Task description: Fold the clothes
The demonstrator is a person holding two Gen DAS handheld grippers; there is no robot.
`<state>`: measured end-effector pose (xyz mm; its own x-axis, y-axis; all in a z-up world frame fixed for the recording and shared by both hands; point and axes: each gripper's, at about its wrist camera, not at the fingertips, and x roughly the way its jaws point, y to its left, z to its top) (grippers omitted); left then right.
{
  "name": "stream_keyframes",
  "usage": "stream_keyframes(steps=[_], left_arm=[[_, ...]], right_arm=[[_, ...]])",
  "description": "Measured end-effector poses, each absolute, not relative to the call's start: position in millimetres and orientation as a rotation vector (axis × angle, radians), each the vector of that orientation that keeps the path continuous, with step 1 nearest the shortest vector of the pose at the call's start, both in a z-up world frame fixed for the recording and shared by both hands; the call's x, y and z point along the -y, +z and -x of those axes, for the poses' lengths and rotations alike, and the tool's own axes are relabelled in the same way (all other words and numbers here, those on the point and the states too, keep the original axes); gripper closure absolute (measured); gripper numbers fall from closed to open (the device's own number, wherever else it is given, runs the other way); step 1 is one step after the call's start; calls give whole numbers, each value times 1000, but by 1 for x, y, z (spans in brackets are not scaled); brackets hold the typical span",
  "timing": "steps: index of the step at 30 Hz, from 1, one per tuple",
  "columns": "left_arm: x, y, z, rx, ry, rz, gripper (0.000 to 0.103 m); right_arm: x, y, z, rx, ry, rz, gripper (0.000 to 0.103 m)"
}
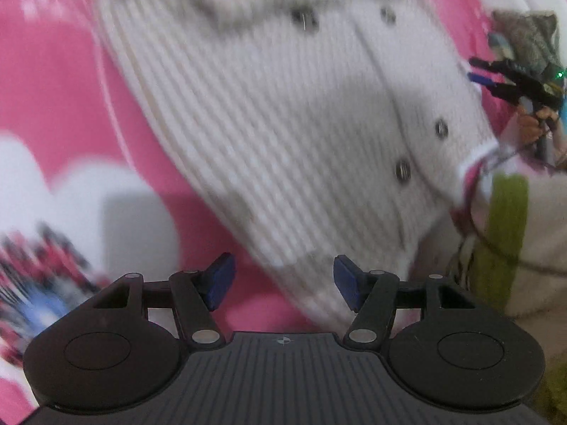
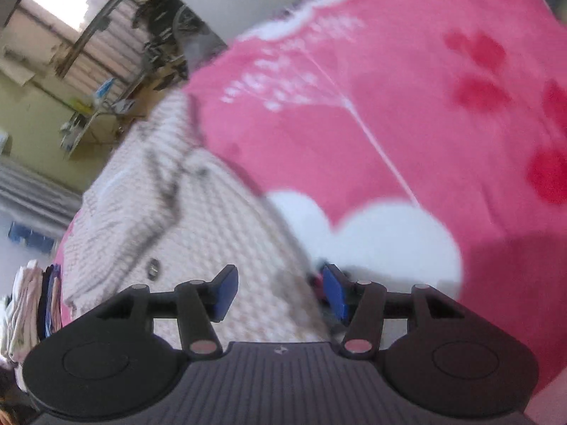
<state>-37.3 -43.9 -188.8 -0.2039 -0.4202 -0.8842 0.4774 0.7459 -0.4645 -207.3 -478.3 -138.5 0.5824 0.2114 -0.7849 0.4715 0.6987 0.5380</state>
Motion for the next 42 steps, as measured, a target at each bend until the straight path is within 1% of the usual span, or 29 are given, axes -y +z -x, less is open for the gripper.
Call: stream_keyframes(steps=[2, 4, 9, 13, 14, 15, 16, 17, 18, 19, 20, 21, 24, 28, 31, 35, 42], left_arm=[[47, -198, 40, -1630, -853, -26, 41], [51, -207, 43, -1682, -892, -4, 41], [69, -237, 48, -1826, -1015, 38, 39], [86, -244, 57, -1868, -1108, 16, 38], [90, -244, 59, -1871, -1122, 11, 38], [93, -243, 61, -1873, -1135, 5, 43], [94, -242, 64, -1860, -1146, -20, 51], [96, -241, 67, -1847, -1152, -57, 61], [97, -240, 68, -1829, -1153, -90, 72], [98, -238, 70, -1811, -1153, -122, 80], [98, -236, 70, -1793, -1157, -135, 91], [97, -232, 70, -1773, -1162, -130, 95], [88, -213, 68, -1673, -1220, -113, 98], [66, -179, 51, -1535, -1243, 44, 98], [52, -154, 33, -1420, -1155, 141, 98], [33, -123, 7, -1232, -1055, 245, 98], [4, -86, -48, -1004, -924, 358, 98]], right_arm=[[475, -152, 223, -977, -156, -885, 47], [471, -155, 236, -971, -128, -917, 47], [457, -160, 252, -1092, -53, -992, 48], [436, -160, 258, -1207, 28, -924, 52], [431, -160, 258, -1227, 47, -912, 55], [426, -160, 258, -1246, 66, -907, 62], [422, -160, 259, -1266, 85, -896, 66], [416, -161, 258, -1285, 105, -878, 75], [411, -161, 257, -1302, 123, -859, 84], [408, -161, 258, -1306, 129, -839, 86], [406, -157, 259, -1291, 129, -828, 87], [404, -154, 260, -1273, 128, -819, 90], [404, -136, 262, -1181, 131, -839, 92], [402, -98, 259, -1037, 149, -857, 94], [399, -65, 243, -936, 184, -825, 94], [393, -30, 199, -837, 263, -704, 94], [397, 10, 107, -684, 333, -615, 94]])
